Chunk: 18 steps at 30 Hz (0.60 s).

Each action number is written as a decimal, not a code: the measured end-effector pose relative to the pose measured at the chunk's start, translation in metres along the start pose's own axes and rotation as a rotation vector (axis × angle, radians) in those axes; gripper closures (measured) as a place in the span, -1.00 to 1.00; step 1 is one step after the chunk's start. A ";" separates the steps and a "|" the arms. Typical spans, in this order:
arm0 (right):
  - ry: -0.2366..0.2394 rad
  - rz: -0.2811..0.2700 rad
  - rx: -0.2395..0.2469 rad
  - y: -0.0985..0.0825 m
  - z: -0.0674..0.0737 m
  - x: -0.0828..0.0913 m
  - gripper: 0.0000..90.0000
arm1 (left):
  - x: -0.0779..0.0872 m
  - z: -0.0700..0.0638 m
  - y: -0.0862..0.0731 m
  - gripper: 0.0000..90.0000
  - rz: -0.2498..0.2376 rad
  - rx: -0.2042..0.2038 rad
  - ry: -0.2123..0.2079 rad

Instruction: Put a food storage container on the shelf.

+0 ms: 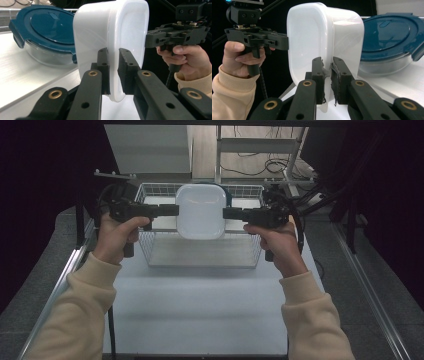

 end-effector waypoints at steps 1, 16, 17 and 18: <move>-0.001 0.001 0.000 0.003 -0.001 0.000 0.79 | 0.000 0.001 0.002 0.79 -0.002 0.006 -0.004; -0.012 0.012 -0.011 0.035 -0.012 -0.004 0.79 | -0.007 0.014 0.033 0.79 0.009 0.019 -0.023; -0.010 0.012 -0.016 0.036 -0.012 -0.004 0.79 | -0.008 0.015 0.034 0.79 0.011 0.021 -0.024; -0.010 0.011 -0.015 0.038 -0.014 -0.005 0.79 | -0.008 0.016 0.036 0.79 0.014 0.020 -0.024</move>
Point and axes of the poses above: each handheld gripper's, and its own axes: x roughly backward along the jaws, y roughly out of its top, z roughly to its left, the point moved 7 cm from there along -x, roughly forward along the jaws, and after that the axes turned 7 degrees about y, right-handed, at the moved point
